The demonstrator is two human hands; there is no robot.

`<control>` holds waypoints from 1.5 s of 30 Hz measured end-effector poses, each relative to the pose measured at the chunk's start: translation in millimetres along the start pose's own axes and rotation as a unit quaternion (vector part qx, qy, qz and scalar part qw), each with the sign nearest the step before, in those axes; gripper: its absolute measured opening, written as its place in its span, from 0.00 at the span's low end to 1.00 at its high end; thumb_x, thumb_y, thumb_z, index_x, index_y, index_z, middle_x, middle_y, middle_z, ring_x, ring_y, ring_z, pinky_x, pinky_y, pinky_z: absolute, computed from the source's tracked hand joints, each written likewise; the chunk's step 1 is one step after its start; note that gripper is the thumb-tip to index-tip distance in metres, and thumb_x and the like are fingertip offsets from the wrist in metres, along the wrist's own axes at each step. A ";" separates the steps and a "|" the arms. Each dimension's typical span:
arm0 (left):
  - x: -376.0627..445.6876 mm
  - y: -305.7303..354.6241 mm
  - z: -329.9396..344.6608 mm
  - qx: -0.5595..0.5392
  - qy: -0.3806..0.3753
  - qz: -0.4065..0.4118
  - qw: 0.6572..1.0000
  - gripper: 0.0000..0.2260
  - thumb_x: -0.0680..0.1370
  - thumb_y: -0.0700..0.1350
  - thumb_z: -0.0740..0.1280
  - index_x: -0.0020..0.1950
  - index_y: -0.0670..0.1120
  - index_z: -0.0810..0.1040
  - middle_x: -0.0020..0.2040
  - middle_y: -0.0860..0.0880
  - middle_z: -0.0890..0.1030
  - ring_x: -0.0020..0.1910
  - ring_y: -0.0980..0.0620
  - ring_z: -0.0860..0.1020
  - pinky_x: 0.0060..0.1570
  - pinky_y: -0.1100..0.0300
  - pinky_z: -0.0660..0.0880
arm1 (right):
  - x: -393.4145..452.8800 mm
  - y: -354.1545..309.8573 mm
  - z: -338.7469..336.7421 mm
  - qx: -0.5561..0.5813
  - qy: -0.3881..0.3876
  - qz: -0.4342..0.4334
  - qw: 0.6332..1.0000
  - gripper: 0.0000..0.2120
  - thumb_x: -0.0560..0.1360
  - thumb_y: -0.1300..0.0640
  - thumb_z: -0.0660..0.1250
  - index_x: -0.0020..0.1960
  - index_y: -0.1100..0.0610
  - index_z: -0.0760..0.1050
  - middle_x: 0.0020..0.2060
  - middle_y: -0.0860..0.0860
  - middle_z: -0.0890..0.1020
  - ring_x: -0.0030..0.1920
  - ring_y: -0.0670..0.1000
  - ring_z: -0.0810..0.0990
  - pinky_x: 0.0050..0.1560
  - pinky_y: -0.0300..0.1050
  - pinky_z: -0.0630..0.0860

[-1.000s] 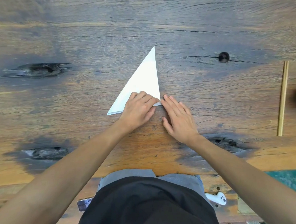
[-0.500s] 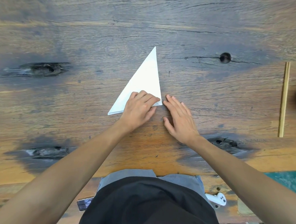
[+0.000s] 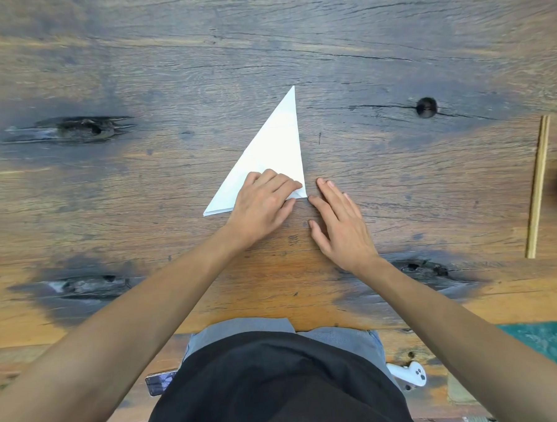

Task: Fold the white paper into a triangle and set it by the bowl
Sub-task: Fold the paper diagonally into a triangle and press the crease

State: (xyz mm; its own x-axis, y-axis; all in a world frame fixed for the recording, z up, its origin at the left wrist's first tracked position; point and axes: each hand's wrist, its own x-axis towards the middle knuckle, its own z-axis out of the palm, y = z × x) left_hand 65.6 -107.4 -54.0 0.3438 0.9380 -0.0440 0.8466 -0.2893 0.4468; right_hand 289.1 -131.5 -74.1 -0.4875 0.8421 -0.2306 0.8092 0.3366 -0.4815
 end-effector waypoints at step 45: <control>-1.8 -3.4 9.1 0.021 0.015 -0.008 1.000 0.10 0.80 0.47 0.67 0.61 0.49 0.81 0.55 0.53 0.84 0.53 0.47 0.80 0.49 0.50 0.72 | -0.8 -4.4 13.6 -0.094 0.044 -0.022 0.994 0.28 0.83 0.55 0.58 0.83 0.50 0.59 0.83 0.58 0.58 0.84 0.57 0.55 0.82 0.55 0.51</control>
State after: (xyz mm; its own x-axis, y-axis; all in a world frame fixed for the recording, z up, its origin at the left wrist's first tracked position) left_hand 65.8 -109.9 -63.6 0.3181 0.9477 -0.0237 0.8688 -0.2815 0.4074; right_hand 281.4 -139.3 -83.3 -0.5002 0.8554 -0.1343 0.8385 0.4399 -0.3214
